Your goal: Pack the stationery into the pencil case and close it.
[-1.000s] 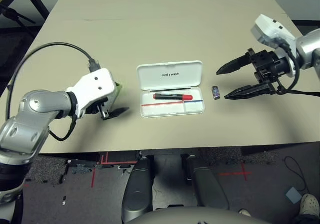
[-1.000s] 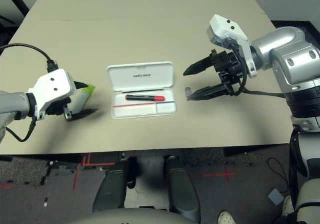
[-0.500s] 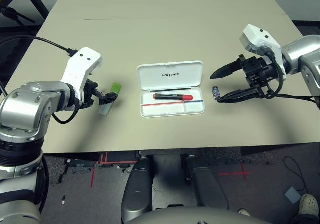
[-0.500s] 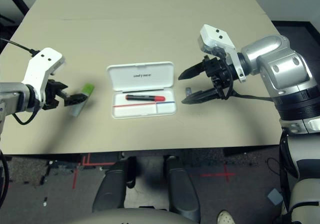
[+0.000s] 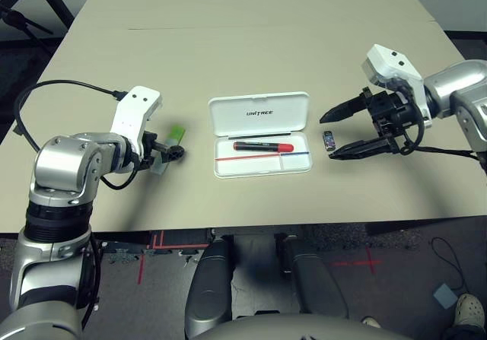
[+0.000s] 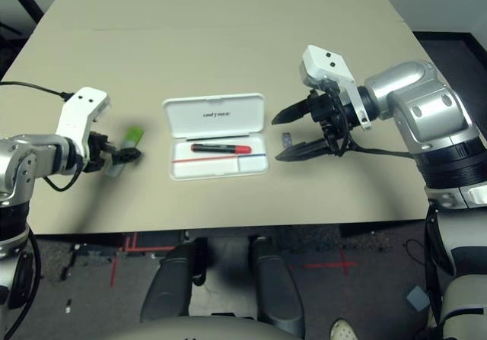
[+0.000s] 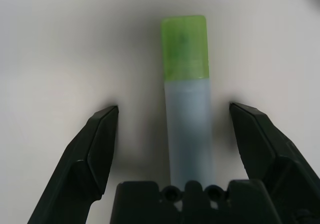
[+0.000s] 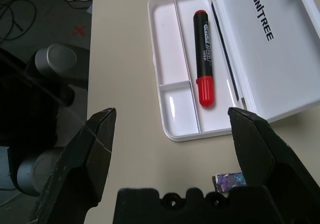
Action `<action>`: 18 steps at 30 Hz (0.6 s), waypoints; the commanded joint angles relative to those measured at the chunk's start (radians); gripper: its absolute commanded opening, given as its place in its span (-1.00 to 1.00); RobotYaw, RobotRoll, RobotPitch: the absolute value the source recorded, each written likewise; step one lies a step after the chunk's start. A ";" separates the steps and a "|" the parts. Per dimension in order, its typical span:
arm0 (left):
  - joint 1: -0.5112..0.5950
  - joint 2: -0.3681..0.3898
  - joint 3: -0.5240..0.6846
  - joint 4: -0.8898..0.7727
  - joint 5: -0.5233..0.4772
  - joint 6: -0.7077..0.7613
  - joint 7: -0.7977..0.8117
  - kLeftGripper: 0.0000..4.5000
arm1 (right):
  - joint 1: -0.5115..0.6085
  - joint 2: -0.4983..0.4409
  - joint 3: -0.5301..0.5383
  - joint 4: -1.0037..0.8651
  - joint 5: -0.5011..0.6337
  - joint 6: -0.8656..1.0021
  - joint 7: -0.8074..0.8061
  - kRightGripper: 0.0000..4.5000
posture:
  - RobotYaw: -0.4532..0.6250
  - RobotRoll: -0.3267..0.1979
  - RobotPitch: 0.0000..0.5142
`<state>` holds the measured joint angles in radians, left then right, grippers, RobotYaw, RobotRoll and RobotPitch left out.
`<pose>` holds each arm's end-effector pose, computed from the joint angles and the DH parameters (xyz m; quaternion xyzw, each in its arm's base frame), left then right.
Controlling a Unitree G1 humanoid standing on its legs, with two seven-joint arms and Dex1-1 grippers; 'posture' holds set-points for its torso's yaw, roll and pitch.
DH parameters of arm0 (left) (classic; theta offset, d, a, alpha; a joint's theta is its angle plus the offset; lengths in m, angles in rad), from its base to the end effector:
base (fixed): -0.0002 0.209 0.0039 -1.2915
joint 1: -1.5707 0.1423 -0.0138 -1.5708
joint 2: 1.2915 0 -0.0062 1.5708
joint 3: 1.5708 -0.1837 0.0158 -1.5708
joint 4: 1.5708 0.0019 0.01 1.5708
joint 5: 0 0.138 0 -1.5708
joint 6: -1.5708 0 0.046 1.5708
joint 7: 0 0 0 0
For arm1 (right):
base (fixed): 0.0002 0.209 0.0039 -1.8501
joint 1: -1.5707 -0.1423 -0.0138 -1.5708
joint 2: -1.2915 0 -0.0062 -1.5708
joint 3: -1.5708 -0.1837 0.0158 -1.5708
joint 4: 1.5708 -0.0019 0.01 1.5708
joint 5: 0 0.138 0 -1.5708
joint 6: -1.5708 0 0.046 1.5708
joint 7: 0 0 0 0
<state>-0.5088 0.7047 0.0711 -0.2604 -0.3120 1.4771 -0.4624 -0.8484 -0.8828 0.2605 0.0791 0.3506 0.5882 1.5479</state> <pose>0.2440 0.2447 0.1892 0.0941 0.3639 -0.1233 0.9184 0.2977 -0.2291 0.2560 -0.2374 0.1829 0.6615 0.6874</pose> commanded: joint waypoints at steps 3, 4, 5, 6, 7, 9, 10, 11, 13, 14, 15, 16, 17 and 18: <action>0.042 -0.009 -0.016 0.022 -0.007 0.000 0.012 0.61 | 0.016 -0.013 -0.018 -0.023 -0.004 -0.007 -0.005 1.00 | 0.04 0.25 -0.05; 0.044 -0.004 -0.018 0.019 -0.010 -0.003 0.009 0.44 | 0.016 -0.014 -0.017 -0.023 -0.005 -0.008 -0.005 1.00 | 0.04 0.25 -0.05; 0.047 -0.001 -0.020 0.015 -0.013 -0.005 0.008 0.28 | 0.018 -0.015 -0.017 -0.024 -0.005 -0.008 -0.005 1.00 | 0.04 0.25 -0.05; 0.048 0.004 -0.022 0.010 -0.016 -0.007 0.004 0.11 | 0.018 -0.015 -0.017 -0.023 -0.005 -0.009 -0.005 1.00 | 0.04 0.25 -0.05; 0.048 0.008 -0.024 0.005 -0.018 -0.009 0.002 -0.07 | 0.018 -0.014 -0.016 -0.022 -0.006 -0.011 -0.006 1.00 | 0.04 0.25 -0.05; 0.042 0.021 -0.031 -0.006 -0.024 -0.012 -0.006 -0.41 | 0.017 -0.011 -0.014 -0.016 -0.009 -0.016 -0.008 1.00 | 0.04 0.25 -0.05; 0.038 0.034 -0.040 -0.015 -0.028 -0.018 -0.015 -0.52 | 0.015 -0.009 -0.013 -0.012 -0.010 -0.018 -0.009 1.00 | 0.04 0.25 -0.05; 0.035 0.048 -0.047 -0.025 -0.033 -0.021 -0.025 -0.52 | 0.016 -0.008 -0.013 -0.011 -0.011 -0.020 -0.009 1.00 | 0.05 0.25 -0.06; 0.027 0.078 -0.060 -0.042 -0.044 -0.028 -0.045 -0.52 | 0.016 -0.008 -0.012 -0.009 -0.011 -0.023 -0.010 1.00 | 0.05 0.25 -0.06; 0.024 0.087 -0.063 -0.046 -0.048 -0.030 -0.051 -0.52 | 0.016 -0.008 -0.012 -0.009 -0.011 -0.024 -0.009 1.00 | 0.05 0.25 -0.06; 0.016 0.103 -0.067 -0.051 -0.054 -0.032 -0.062 -0.52 | 0.015 -0.008 -0.011 -0.007 -0.012 -0.026 -0.009 1.00 | 0.05 0.25 -0.06; 0.006 0.128 -0.072 -0.059 -0.063 -0.038 -0.080 -0.52 | 0.015 -0.007 -0.010 -0.005 -0.012 -0.027 -0.009 1.00 | 0.05 0.25 -0.06; -0.006 0.159 -0.081 -0.071 -0.073 -0.038 -0.099 -0.52 | 0.014 -0.007 -0.010 -0.003 -0.013 -0.029 -0.008 1.00 | 0.06 0.25 -0.06; -0.014 0.198 -0.090 -0.090 -0.086 -0.040 -0.126 -0.52 | 0.014 -0.006 -0.009 -0.001 -0.014 -0.030 -0.008 1.00 | 0.06 0.25 -0.06</action>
<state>-0.5047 0.8603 -0.0060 -0.3088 -0.3762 1.4398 -0.5521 -0.8415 -0.8868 0.2605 0.0805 0.3488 0.5679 1.5386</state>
